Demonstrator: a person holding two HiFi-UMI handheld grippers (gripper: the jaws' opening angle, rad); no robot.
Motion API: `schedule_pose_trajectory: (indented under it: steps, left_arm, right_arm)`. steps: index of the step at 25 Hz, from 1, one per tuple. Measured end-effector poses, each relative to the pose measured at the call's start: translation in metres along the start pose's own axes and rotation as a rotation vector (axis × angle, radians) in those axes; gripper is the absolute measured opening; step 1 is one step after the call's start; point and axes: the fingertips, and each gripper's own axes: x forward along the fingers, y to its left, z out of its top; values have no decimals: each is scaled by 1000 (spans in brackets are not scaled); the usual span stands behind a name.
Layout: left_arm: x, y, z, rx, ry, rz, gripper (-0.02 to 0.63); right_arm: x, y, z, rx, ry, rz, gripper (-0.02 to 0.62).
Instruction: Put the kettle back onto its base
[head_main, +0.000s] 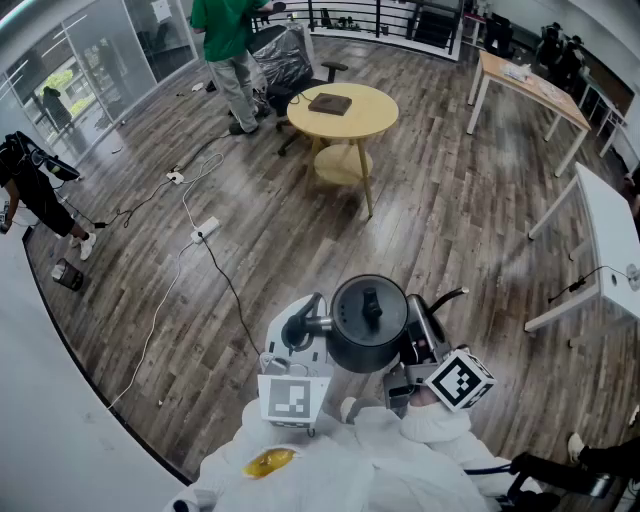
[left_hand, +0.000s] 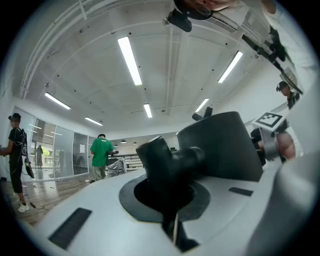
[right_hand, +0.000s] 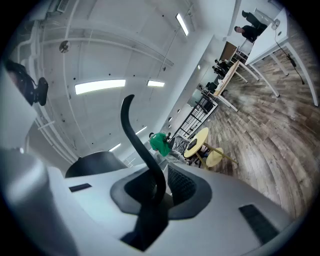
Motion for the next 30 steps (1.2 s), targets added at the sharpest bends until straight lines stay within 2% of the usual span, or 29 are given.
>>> schedule_pose_trajectory:
  steps: [9, 17, 30]
  left_arm:
    - [33, -2, 11, 8, -28, 2, 0]
    - [86, 17, 0, 12, -22, -4, 0]
    - [212, 125, -1, 19, -69, -20, 0]
  right_arm:
    - [24, -11, 30, -22, -29, 22, 64]
    - [74, -34, 45, -24, -43, 11, 64]
    - [235, -38, 66, -42, -88, 11, 64]
